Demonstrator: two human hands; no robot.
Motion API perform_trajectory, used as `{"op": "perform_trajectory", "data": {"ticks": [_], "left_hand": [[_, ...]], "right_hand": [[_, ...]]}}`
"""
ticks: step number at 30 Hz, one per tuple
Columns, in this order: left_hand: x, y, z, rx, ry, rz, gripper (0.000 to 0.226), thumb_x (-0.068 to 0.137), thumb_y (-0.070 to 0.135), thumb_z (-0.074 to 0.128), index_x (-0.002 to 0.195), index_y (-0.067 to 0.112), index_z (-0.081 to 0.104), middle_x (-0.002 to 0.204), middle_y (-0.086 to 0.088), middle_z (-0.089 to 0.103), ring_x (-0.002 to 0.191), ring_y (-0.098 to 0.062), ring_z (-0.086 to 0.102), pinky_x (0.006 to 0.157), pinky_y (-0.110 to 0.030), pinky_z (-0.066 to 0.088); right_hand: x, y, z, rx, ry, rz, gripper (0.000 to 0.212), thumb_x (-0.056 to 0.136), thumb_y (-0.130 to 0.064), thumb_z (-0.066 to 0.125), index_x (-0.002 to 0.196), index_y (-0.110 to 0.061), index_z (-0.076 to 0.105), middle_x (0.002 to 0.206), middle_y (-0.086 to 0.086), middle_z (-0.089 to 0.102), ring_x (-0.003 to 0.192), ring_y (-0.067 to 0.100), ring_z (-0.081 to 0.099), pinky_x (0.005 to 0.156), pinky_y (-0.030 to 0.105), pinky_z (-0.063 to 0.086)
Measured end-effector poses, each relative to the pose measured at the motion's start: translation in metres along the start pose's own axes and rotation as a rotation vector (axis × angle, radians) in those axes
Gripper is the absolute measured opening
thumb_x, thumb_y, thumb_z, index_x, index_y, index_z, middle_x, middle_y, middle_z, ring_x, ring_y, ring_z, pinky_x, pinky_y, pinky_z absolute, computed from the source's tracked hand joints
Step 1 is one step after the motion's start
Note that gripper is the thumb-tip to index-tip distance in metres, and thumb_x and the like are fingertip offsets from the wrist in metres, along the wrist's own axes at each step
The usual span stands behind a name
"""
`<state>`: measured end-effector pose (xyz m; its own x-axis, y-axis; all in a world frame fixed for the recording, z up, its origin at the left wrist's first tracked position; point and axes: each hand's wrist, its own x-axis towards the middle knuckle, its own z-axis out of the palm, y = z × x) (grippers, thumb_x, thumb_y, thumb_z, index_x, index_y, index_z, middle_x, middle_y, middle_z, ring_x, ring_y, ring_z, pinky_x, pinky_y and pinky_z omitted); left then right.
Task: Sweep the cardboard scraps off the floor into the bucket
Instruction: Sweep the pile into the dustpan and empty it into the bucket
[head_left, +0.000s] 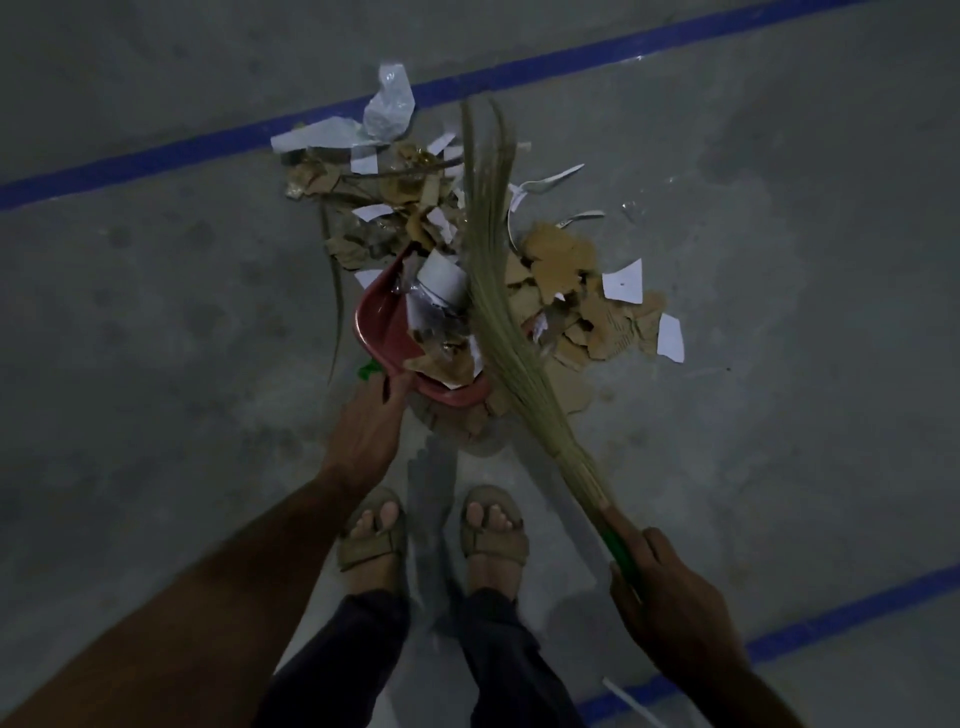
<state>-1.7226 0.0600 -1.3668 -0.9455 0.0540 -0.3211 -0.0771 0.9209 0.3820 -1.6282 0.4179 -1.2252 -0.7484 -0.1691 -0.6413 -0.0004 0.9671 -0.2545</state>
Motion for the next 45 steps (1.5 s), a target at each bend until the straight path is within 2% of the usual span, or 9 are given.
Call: {"op": "perform_trajectory", "data": {"ticks": [3,9,14,20,25,27,32,40,45], "left_hand": [[-0.022,0.022,-0.028,-0.014,0.034,-0.026,0.044,0.099,0.013,0.050,0.142,0.019,0.041,0.112,-0.012,0.049,0.096,-0.030,0.051,0.075,-0.038,0.044],[-0.083,0.082,-0.119,-0.083,0.068,-0.132,0.048,0.101,0.015,0.051,0.148,0.018,0.042,0.111,-0.016,0.053,0.098,-0.034,0.054,0.079,-0.045,0.049],[-0.151,0.136,-0.211,-0.251,0.141,-0.224,0.038,0.104,0.016,0.045,0.143,0.016,0.047,0.099,-0.005,0.044,0.090,-0.027,0.048,0.073,-0.037,0.036],[-0.241,0.157,-0.280,-0.248,0.227,-0.238,0.051,0.105,0.056,0.028,0.124,0.019,0.056,0.114,-0.010,0.060,0.106,-0.031,0.056,0.093,-0.048,0.047],[-0.333,0.138,-0.307,-0.096,0.241,-0.015,0.045,0.095,0.004,0.060,0.139,0.008,0.052,0.097,-0.016,0.053,0.084,-0.034,0.055,0.066,-0.044,0.048],[-0.373,0.131,-0.322,-0.018,0.300,0.025,0.048,0.092,0.002,0.064,0.139,0.005,0.053,0.094,-0.017,0.052,0.081,-0.035,0.054,0.064,-0.044,0.046],[-0.463,0.117,-0.362,0.067,0.331,0.159,0.046,0.096,0.005,0.060,0.140,0.008,0.050,0.091,-0.013,0.048,0.078,-0.031,0.050,0.062,-0.044,0.046],[-0.563,0.165,-0.391,0.113,0.320,0.352,0.046,0.094,0.007,0.062,0.139,0.011,0.049,0.095,-0.011,0.051,0.080,-0.025,0.049,0.062,-0.036,0.042],[-0.605,0.221,-0.377,0.110,0.299,0.482,0.054,0.090,0.001,0.064,0.141,0.009,0.050,0.093,-0.012,0.050,0.078,-0.027,0.049,0.062,-0.038,0.044]], "right_hand": [[-0.035,-0.019,-0.014,0.019,0.014,-0.007,0.087,0.091,-0.036,0.057,0.153,-0.050,-0.003,0.101,-0.007,0.041,0.061,0.015,0.054,0.044,0.030,0.044],[-0.128,-0.053,-0.058,0.033,0.136,-0.011,0.069,0.089,-0.034,0.051,0.155,-0.037,0.028,0.091,-0.002,0.049,0.047,0.015,0.044,0.035,0.027,0.029],[-0.223,-0.064,-0.099,0.064,0.171,-0.068,0.102,0.072,-0.020,0.083,0.155,-0.039,0.026,0.084,-0.001,0.049,0.040,0.012,0.042,0.032,0.025,0.029],[-0.338,-0.090,-0.101,0.123,0.223,-0.039,0.102,0.076,-0.023,0.082,0.155,-0.043,0.020,0.089,-0.004,0.045,0.046,0.011,0.047,0.038,0.024,0.032],[-0.434,-0.142,-0.065,0.101,0.322,-0.020,0.086,0.085,-0.028,0.066,0.155,-0.045,0.019,0.102,0.002,0.056,0.054,0.018,0.057,0.041,0.028,0.043],[-0.476,-0.165,-0.051,0.094,0.346,0.007,0.074,0.089,-0.037,0.052,0.154,-0.048,0.017,0.102,0.003,0.056,0.056,0.020,0.058,0.042,0.030,0.043],[-0.579,-0.209,-0.021,0.095,0.409,0.024,0.097,0.072,-0.024,0.083,0.153,-0.040,0.032,0.107,0.002,0.059,0.056,0.016,0.060,0.042,0.019,0.034],[-0.713,-0.221,0.026,0.173,0.568,0.215,0.111,0.066,-0.026,0.087,0.152,-0.051,0.022,0.096,-0.001,0.058,0.051,0.015,0.059,0.039,0.024,0.039],[-0.786,-0.207,0.063,0.068,0.629,0.245,0.071,0.082,-0.028,0.057,0.150,-0.039,0.038,0.105,0.005,0.059,0.071,0.028,0.068,0.057,0.029,0.054]]}}
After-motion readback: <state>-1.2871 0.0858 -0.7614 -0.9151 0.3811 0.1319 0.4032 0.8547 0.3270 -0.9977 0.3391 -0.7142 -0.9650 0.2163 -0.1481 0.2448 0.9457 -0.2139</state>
